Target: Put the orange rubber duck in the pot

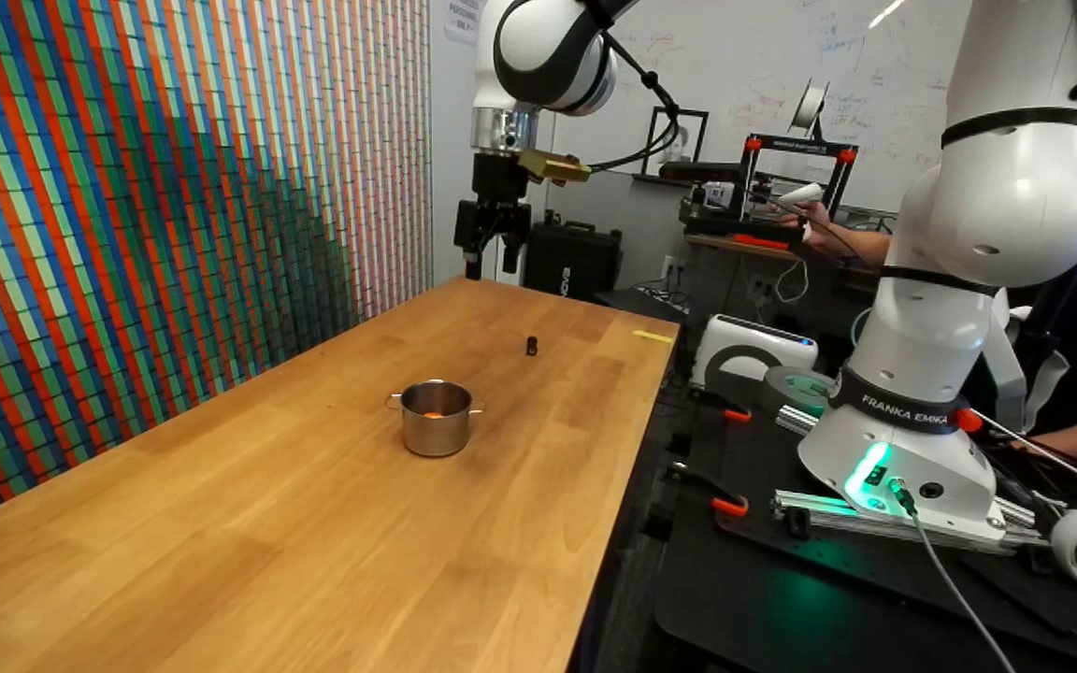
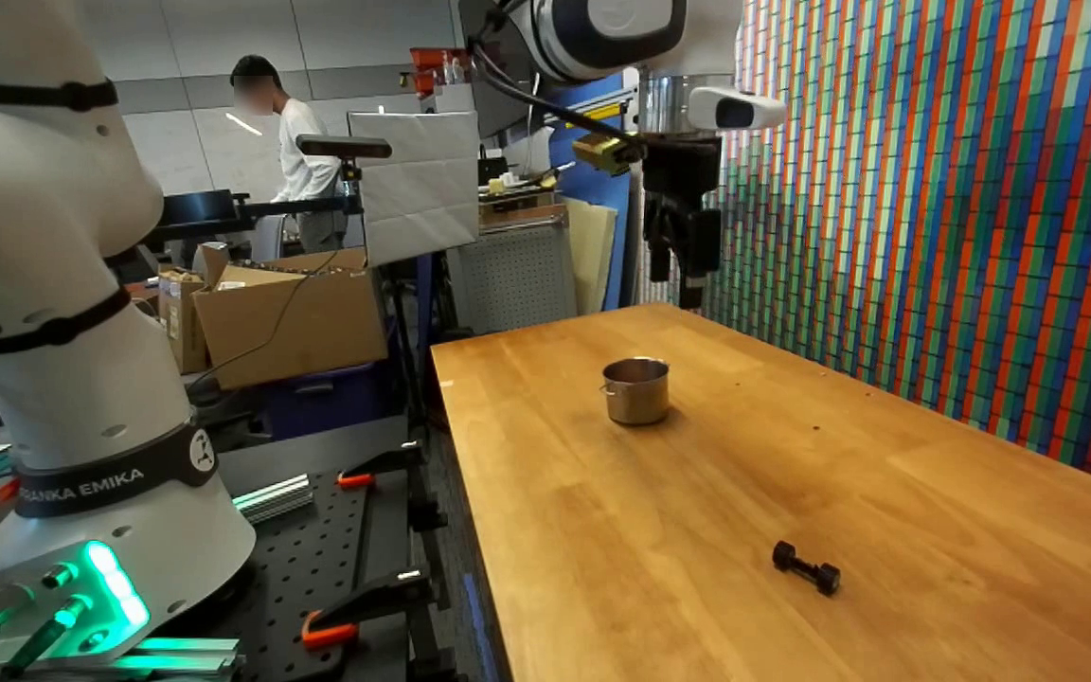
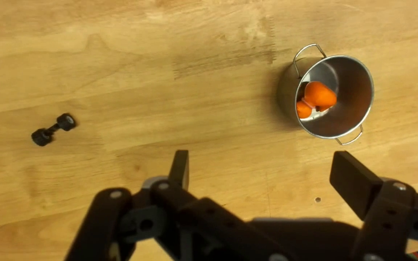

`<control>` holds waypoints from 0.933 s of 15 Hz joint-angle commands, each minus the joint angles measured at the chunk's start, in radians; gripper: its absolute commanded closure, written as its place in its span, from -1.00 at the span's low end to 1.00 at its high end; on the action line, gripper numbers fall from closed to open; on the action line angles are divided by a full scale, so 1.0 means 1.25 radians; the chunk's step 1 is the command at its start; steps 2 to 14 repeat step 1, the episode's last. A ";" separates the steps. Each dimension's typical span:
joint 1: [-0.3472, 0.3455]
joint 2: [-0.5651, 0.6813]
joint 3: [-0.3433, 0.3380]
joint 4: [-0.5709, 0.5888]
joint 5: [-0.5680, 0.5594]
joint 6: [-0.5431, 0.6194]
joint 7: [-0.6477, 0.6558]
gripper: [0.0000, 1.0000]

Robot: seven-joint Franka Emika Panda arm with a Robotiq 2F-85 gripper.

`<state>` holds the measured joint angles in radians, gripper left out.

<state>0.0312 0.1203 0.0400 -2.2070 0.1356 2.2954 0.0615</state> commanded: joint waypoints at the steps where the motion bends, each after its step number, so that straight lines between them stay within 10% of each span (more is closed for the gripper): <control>1: 0.001 0.004 -0.001 0.000 0.000 -0.001 0.000 -1.00; 14: 0.001 0.004 -0.001 0.000 0.000 -0.001 0.000 -1.00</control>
